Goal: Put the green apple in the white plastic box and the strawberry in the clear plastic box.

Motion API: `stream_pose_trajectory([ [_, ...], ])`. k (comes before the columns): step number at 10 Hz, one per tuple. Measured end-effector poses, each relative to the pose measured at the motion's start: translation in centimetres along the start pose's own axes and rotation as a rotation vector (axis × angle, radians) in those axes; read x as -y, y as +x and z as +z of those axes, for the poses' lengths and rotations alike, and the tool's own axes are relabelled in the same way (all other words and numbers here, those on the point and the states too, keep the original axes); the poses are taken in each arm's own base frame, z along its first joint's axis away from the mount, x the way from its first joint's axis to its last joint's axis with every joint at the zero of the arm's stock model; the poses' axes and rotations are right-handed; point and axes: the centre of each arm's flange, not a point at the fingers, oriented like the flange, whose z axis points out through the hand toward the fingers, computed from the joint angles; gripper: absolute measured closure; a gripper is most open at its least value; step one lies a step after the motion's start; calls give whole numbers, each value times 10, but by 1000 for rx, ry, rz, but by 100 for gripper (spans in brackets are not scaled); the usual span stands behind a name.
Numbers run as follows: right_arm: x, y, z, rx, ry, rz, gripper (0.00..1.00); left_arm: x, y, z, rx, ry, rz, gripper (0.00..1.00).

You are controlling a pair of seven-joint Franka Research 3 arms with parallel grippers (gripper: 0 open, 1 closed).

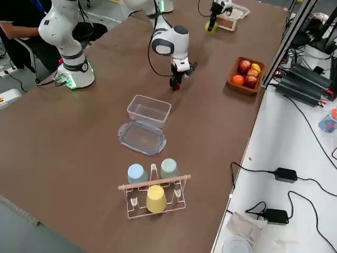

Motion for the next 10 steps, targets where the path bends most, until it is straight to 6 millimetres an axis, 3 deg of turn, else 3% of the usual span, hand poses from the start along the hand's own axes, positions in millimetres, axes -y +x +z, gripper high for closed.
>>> stream_pose_trajectory([
  [1,0,0,0,1,0,2,55,34,15,-34,-3,12,-12,24],
  [2,-1,0,0,1,-1,5,60,70,34,-55,-5,14,-20,24],
  [3,-2,1,0,1,-2,7,62,105,52,-60,5,19,-28,24],
  [5,-13,8,-5,21,-16,24,62,169,76,-44,36,93,-56,24],
  [6,-28,21,-22,70,-36,36,62,195,82,-36,64,117,-76,24],
  [8,-66,46,-94,132,-47,4,62,236,91,-24,74,184,-85,24],
  [10,-123,50,-150,167,-35,-68,62,298,113,-10,81,206,-94,24],
])
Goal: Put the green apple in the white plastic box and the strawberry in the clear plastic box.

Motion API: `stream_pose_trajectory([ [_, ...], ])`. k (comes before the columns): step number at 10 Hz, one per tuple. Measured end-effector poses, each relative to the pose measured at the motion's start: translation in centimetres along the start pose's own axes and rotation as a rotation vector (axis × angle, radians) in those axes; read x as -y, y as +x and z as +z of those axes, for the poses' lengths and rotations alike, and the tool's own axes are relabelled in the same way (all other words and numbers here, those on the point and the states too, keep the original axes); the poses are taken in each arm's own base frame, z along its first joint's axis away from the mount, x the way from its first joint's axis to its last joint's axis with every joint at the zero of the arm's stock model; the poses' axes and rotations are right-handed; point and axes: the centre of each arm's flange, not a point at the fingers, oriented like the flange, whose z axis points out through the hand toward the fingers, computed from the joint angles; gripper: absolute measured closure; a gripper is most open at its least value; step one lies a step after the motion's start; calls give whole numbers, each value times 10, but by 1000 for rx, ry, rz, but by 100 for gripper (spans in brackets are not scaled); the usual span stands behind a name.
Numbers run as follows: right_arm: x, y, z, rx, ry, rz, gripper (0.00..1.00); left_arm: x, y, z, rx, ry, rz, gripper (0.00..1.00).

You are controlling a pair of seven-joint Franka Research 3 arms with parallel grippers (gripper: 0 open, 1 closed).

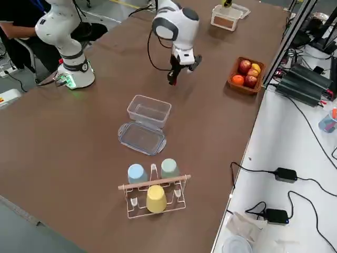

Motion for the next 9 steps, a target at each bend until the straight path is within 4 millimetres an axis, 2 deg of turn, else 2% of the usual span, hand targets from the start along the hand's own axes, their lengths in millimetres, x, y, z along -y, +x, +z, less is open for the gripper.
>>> stream_pose_trajectory([
  [1,-25,-5,-9,7,6,-27,62,11,10,12,0,-14,-5,24],
  [2,-42,-10,-5,17,10,-53,62,8,14,21,5,-20,-1,24],
  [5,-97,-21,30,-14,22,-122,62,-9,10,24,5,-18,29,24],
  [7,-119,-29,46,-35,23,-143,62,-13,10,25,2,-19,35,24],
  [9,-132,-32,55,-73,18,-150,62,-20,8,24,-3,-23,49,23],
])
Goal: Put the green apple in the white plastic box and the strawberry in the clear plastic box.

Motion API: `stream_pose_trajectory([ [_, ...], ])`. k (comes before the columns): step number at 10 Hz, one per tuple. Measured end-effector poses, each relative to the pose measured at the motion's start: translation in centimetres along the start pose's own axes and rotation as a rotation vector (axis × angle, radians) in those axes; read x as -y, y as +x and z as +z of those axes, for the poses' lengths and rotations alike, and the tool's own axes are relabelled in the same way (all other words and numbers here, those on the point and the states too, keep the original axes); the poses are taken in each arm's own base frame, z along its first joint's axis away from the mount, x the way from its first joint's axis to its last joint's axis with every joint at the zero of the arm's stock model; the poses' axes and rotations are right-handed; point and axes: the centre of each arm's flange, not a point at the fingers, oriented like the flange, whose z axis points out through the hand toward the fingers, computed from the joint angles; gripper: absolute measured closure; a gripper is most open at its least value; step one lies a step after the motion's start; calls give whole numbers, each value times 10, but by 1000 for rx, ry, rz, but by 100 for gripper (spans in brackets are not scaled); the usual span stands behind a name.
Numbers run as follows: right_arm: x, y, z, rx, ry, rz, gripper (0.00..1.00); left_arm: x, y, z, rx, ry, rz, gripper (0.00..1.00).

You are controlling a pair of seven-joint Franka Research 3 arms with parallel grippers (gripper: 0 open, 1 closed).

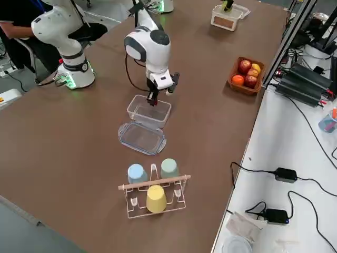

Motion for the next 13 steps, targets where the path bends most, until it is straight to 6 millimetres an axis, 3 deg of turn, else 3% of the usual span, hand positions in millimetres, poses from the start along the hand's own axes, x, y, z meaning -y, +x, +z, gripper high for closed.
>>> stream_pose_trajectory([
  [2,-8,-8,18,-20,-6,-10,62,-11,0,-11,-20,-8,18,4],
  [5,-15,-8,40,-33,-10,-8,62,-18,-1,-46,-36,-3,26,0],
  [7,-16,-6,55,-31,-10,-8,62,-28,-14,-109,-102,-3,40,0],
  [9,-16,-6,58,-27,-9,-8,60,-26,-47,-184,-161,-79,56,0],
  [11,-16,-6,57,-28,-9,-8,50,7,-81,-246,-156,-120,158,0],
  [12,-15,-6,57,-28,-9,-9,41,34,-90,-275,-148,-152,198,0],
  [13,-15,-6,57,-28,-9,-9,40,61,-97,-300,-144,-169,240,0],
])
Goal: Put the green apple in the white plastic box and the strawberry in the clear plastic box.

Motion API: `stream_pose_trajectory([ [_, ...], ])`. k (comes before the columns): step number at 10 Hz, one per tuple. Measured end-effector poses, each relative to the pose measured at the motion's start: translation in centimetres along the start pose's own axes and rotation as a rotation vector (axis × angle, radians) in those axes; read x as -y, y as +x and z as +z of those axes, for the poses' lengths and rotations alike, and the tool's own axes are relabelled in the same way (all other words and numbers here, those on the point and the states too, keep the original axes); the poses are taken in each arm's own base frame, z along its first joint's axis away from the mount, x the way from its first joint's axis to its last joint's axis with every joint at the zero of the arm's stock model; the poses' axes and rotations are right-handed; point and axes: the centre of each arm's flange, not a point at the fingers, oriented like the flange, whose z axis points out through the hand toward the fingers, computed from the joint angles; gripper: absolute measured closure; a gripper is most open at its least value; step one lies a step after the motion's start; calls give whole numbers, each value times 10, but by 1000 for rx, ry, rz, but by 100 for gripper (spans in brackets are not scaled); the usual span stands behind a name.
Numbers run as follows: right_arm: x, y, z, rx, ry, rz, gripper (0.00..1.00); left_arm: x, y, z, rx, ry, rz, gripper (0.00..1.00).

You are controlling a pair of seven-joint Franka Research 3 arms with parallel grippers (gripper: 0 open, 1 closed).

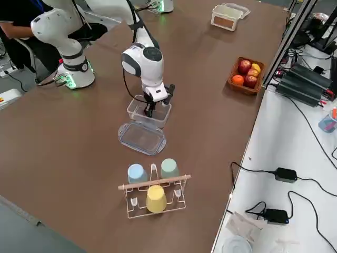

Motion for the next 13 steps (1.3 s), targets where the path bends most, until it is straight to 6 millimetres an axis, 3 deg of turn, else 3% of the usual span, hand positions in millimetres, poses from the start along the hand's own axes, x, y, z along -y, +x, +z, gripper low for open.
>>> stream_pose_trajectory([
  [1,0,0,0,0,0,0,39,13,-4,-21,-19,-7,23,0],
  [2,0,0,-1,-1,0,0,39,13,-6,-38,-53,-9,38,0],
  [4,-2,6,-13,80,27,15,37,-8,-9,-66,-125,3,81,0],
  [6,-7,29,-76,170,60,38,17,-39,-3,-66,-158,26,150,0],
  [7,-9,40,-115,181,70,47,13,-46,2,-59,-150,40,162,0],
  [8,-10,47,-143,178,73,55,1,-41,9,-53,-143,41,156,0],
  [10,-6,61,-172,142,61,87,0,-31,17,-45,-130,41,142,0],
  [13,13,80,-203,85,40,143,0,-32,17,-47,-140,40,142,0],
])
